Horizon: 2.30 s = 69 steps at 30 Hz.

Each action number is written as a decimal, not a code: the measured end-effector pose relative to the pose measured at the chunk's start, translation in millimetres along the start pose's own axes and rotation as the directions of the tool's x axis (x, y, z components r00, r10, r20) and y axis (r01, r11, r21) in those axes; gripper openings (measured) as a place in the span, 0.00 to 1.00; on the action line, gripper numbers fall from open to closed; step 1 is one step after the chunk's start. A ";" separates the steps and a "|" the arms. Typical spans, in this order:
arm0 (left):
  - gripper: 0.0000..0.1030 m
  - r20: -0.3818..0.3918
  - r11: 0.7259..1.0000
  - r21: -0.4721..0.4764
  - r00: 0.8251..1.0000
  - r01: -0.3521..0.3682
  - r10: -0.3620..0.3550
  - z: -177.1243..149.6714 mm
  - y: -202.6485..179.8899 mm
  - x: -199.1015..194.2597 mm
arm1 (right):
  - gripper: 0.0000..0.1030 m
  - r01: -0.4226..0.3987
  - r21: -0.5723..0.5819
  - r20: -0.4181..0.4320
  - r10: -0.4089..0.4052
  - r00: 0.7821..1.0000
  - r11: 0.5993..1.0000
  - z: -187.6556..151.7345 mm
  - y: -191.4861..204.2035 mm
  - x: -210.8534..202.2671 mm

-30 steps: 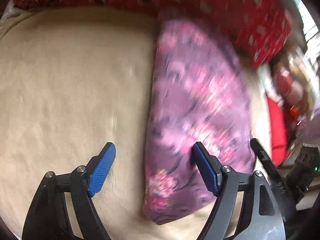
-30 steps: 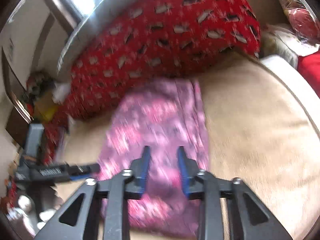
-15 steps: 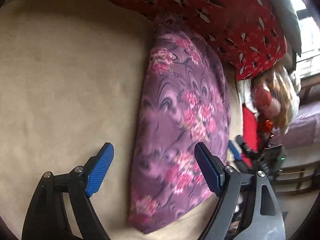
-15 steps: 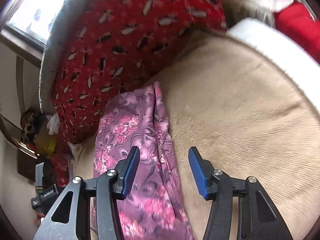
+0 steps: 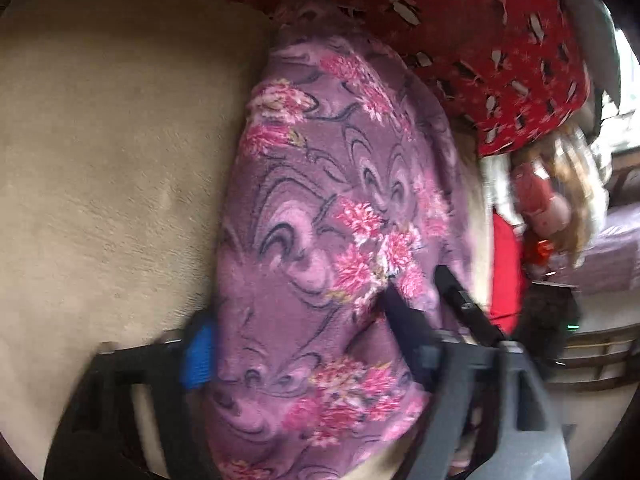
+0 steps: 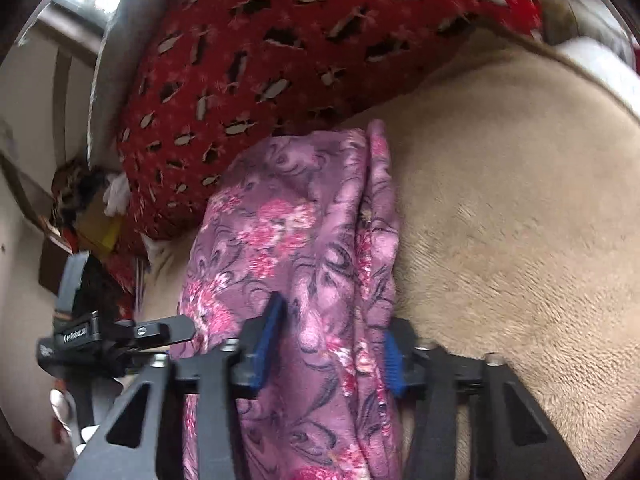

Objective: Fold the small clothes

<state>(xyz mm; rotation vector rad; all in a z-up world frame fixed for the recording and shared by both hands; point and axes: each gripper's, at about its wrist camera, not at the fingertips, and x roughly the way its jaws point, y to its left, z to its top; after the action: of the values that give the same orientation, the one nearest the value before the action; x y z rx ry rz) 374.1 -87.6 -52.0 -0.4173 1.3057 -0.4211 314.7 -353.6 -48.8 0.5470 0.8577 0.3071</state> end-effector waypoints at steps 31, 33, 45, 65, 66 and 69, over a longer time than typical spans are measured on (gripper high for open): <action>0.30 0.104 0.979 -0.010 0.973 -0.206 0.206 -177.9 68.0 -108.6 | 0.27 0.000 -0.082 -0.042 -0.004 0.999 0.997 -146.7 130.2 -58.3; 0.45 0.058 0.978 -0.039 0.976 -0.207 0.209 -184.4 89.4 -99.4 | 0.32 0.094 -0.063 -0.139 -0.102 0.985 0.994 -163.2 117.5 -35.6; 0.53 0.238 0.986 0.012 0.958 -0.167 0.160 -132.9 62.2 -129.9 | 0.35 0.149 -0.238 0.055 -0.140 0.989 0.960 -119.5 160.9 -48.1; 0.77 0.227 0.968 0.010 0.943 -0.251 0.242 -149.4 90.9 -114.1 | 0.34 0.048 -0.263 -0.023 -0.056 0.998 0.963 -132.9 122.9 -46.6; 0.78 0.193 0.966 0.005 0.948 -0.257 0.252 -156.5 96.3 -103.5 | 0.33 0.056 -0.279 -0.050 -0.072 0.996 0.959 -142.7 118.5 -46.5; 0.79 0.141 0.964 -0.015 0.954 -0.267 0.266 -168.1 102.2 -92.2 | 0.42 0.150 -0.296 -0.110 -0.190 0.976 0.943 -164.3 105.0 -27.5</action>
<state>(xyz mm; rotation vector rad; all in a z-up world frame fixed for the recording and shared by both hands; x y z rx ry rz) 197.1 37.9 -64.2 -0.2569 1.2015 -0.1640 165.1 -226.0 -58.7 0.1804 0.9680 0.3062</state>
